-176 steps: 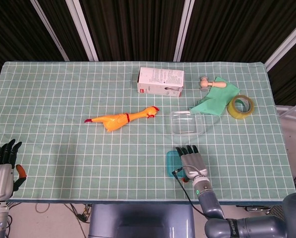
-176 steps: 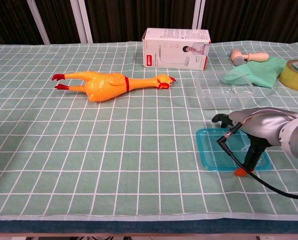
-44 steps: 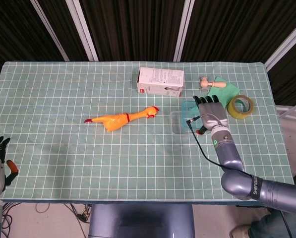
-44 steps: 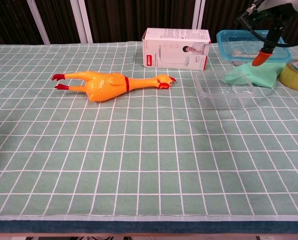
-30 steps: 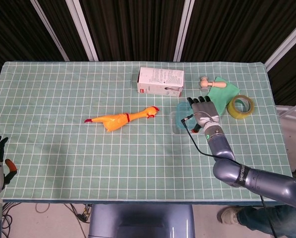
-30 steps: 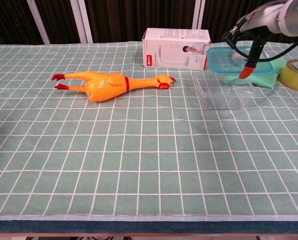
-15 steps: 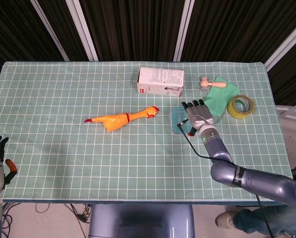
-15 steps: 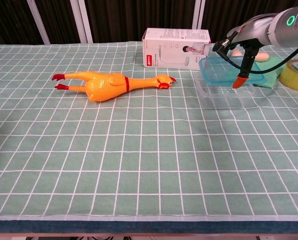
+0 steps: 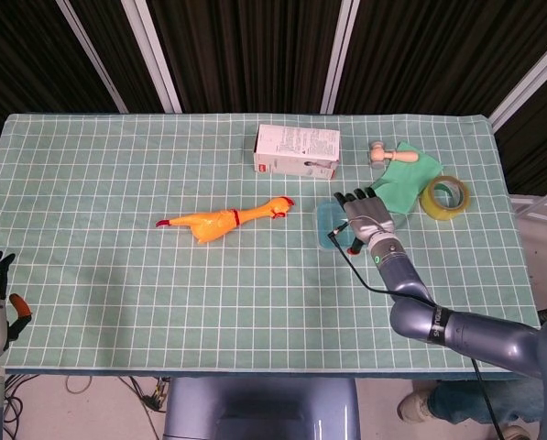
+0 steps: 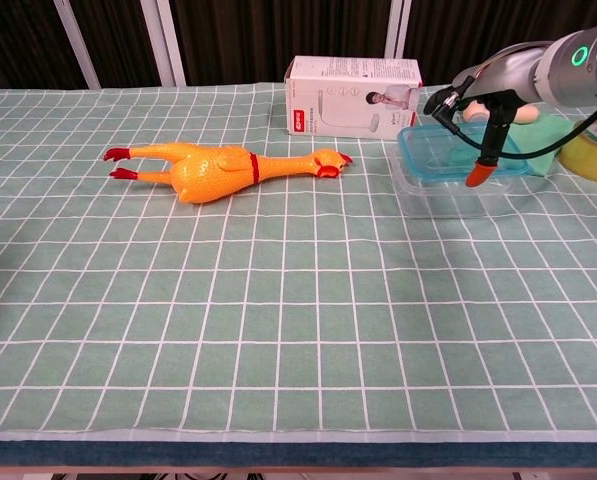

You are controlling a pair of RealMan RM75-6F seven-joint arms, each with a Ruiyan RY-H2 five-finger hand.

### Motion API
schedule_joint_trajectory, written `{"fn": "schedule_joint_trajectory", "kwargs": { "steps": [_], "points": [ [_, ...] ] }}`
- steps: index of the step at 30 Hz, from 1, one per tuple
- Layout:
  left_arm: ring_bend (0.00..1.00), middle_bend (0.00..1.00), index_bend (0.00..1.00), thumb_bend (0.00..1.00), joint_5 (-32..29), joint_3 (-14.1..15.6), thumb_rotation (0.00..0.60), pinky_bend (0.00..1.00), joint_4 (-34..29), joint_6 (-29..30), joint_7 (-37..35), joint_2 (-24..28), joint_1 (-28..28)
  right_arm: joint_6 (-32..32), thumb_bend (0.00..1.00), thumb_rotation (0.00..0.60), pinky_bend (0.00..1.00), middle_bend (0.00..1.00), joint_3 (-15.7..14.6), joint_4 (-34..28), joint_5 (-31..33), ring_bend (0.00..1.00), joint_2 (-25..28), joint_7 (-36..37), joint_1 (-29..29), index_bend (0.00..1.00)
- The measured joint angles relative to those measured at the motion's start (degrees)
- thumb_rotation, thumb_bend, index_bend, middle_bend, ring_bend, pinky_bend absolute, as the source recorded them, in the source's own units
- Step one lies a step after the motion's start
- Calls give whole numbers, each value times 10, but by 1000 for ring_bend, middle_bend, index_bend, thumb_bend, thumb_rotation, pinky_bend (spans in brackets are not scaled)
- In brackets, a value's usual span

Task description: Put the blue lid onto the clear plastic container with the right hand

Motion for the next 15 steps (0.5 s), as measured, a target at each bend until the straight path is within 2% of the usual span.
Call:
{"fn": "schedule_joint_trajectory", "kwargs": {
  "steps": [15],
  "points": [
    [0,0,93,791,-1,0,600,0,-1,2,1,1,-1,-10,183,600,0,475,-13,23,-18,54,-13,28,5,0]
  ]
}}
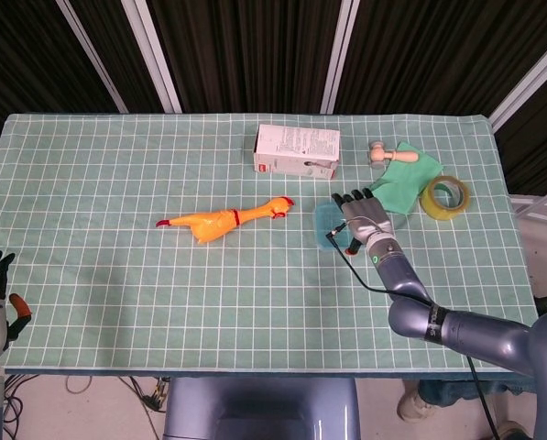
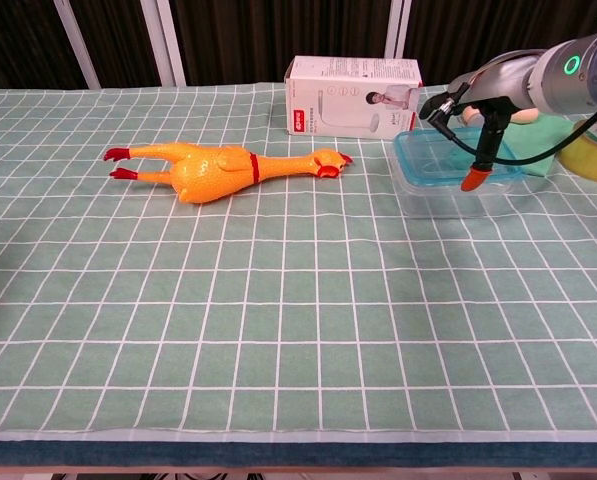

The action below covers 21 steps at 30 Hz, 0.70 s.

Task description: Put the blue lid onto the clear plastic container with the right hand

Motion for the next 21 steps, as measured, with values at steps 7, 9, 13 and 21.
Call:
{"fn": "schedule_joint_trajectory", "kwargs": {
  "steps": [7,9,13,21],
  "points": [
    [0,0,93,791,-3,-1,600,0,1,0,0,0,-1,-2,183,600,0,475,-7,8,0,54,-4,7,4,0],
    [0,0,93,791,-3,-1,600,0,1,0,0,0,-1,-3,183,600,0,475,-9,9,0,54,-5,8,5,0],
    [0,0,93,791,-3,-1,600,0,1,1,-1,0,-1,-2,183,600,0,475,-11,11,0,54,-8,10,7,0],
    [0,0,93,791,-5,-2,600,0,2,1,-1,1,-2,-2,183,600,0,475,-15,15,0,54,-12,15,11,0]
  ]
}}
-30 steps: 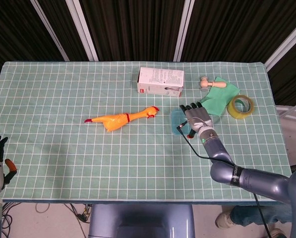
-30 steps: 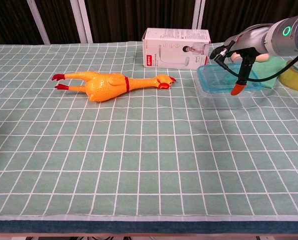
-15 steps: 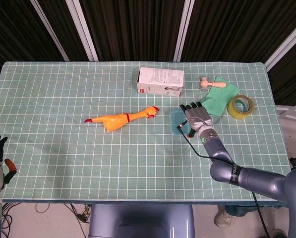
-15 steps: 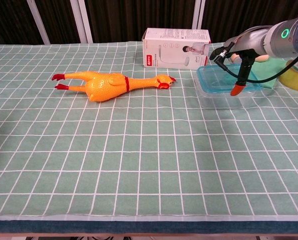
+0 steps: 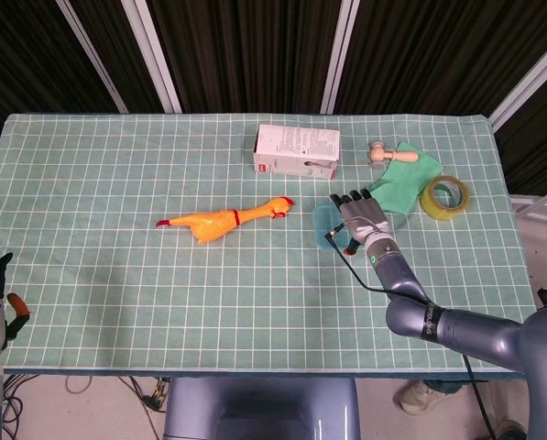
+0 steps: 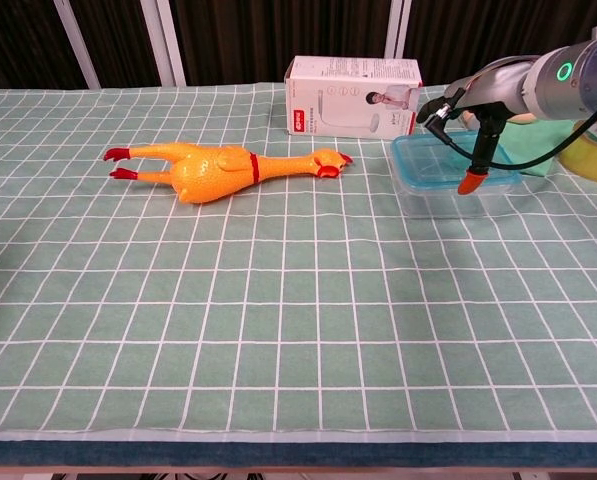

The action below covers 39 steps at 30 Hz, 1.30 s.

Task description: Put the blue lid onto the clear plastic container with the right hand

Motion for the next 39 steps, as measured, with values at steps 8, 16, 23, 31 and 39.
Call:
{"fn": "schedule_joint_trajectory", "kwargs": {
  "steps": [8,16,23,31,39],
  "points": [
    [0,0,93,791,-1,0,600,0,0,0,1,0,-1,-2,183,600,0,475,-4,6,1,54,-3,4,3,0],
    [0,0,93,791,-3,0,600,0,0,0,1,1,-1,-2,182,600,0,475,-5,8,1,54,-6,7,5,0],
    [0,0,93,791,-3,1,600,0,0,0,1,1,-1,-1,183,600,0,475,-8,8,2,54,-5,8,6,0],
    [0,0,93,791,-4,1,600,0,0,0,3,1,-1,0,183,600,0,476,-9,7,2,50,-3,10,7,0],
    [0,0,93,791,-5,1,600,0,0,0,2,1,-1,-2,183,600,0,454,-13,3,4,41,-4,8,10,0]
  ]
}}
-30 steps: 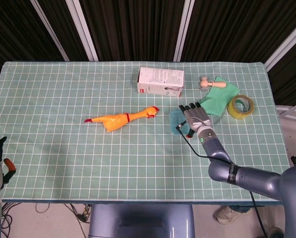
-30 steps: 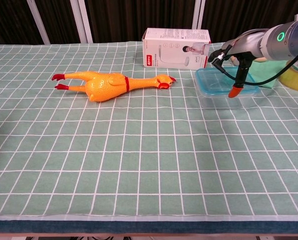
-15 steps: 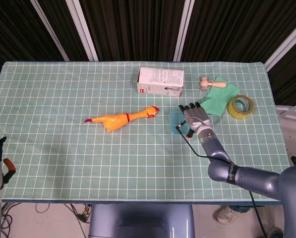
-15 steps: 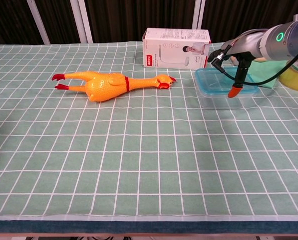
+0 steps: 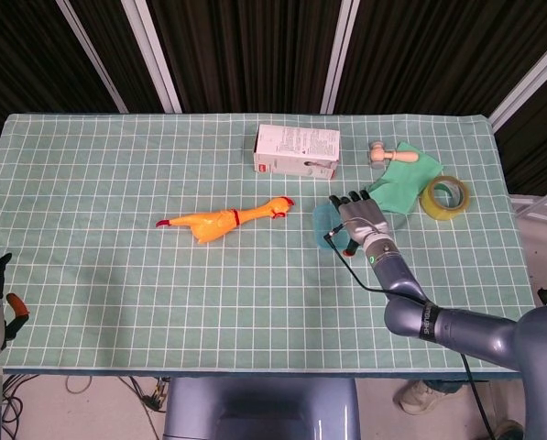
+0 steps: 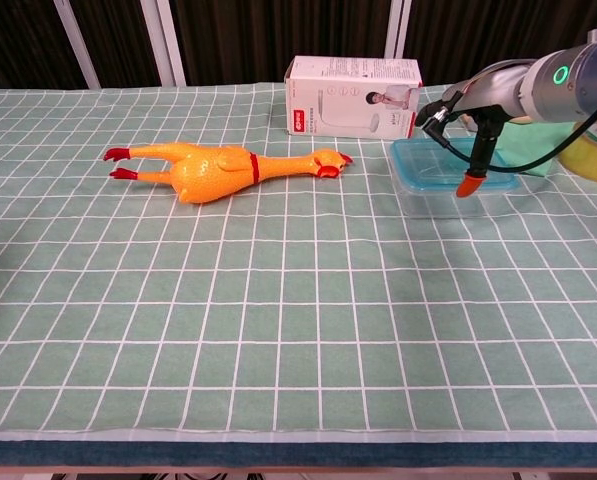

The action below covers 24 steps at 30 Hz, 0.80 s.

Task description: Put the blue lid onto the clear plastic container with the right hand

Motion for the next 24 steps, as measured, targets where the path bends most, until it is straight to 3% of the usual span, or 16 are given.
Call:
{"fn": "schedule_joint_trajectory", "kwargs": {
  "steps": [7,24],
  "points": [
    [0,0,93,790,0,0,600,0,0,1,-1,0,0,3,183,600,0,398,-1,0,2,34,0,1,1,0],
    [0,0,93,790,-1,0,600,0,1,0,1,-1,0,1,183,600,0,370,-3,3,7,24,2,3,2,0]
  ]
}}
